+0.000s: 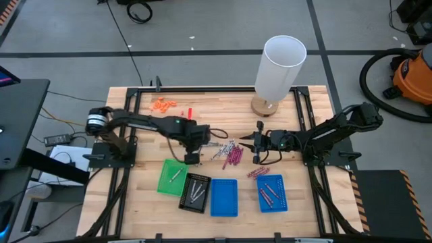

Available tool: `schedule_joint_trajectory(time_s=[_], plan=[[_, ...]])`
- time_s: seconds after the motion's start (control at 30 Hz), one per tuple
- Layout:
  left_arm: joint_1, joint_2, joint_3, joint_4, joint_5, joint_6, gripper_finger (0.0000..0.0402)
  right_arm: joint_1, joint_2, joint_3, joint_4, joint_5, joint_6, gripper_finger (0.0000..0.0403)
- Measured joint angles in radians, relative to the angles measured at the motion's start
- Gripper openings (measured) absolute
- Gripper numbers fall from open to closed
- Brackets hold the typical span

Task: Sort crayons
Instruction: Put the black crayon into the black bin

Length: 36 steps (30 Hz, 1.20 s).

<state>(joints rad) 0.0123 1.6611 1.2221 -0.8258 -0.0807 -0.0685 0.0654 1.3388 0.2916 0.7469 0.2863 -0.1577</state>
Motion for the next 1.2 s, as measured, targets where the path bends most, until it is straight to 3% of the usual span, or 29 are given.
schedule_joint_trajectory(time_s=[0.2,0.33,0.67,1.03,1.2], plan=[[-0.074,-0.099,0.017,-0.047,-0.001,-0.181,0.0014,0.0,0.0,0.0,-0.001,0.0,-0.002,0.0105],[-0.151,-0.155,-0.037,-0.05,-0.011,-0.36,0.0014,0.003,0.0,0.0,-0.009,0.0,-0.002,0.0105],[-0.348,-0.172,-0.118,-0.086,-0.034,-0.674,0.0018,0.03,0.0,0.0,0.002,0.008,-0.01,0.0105],[-0.459,-0.172,-0.118,-0.144,-0.084,-0.834,0.002,0.055,0.0,0.0,0.023,0.01,-0.01,0.0105],[-0.465,-0.172,-0.118,-0.025,-0.097,-0.802,0.002,0.055,0.0,0.0,0.03,0.013,-0.01,0.0105]])
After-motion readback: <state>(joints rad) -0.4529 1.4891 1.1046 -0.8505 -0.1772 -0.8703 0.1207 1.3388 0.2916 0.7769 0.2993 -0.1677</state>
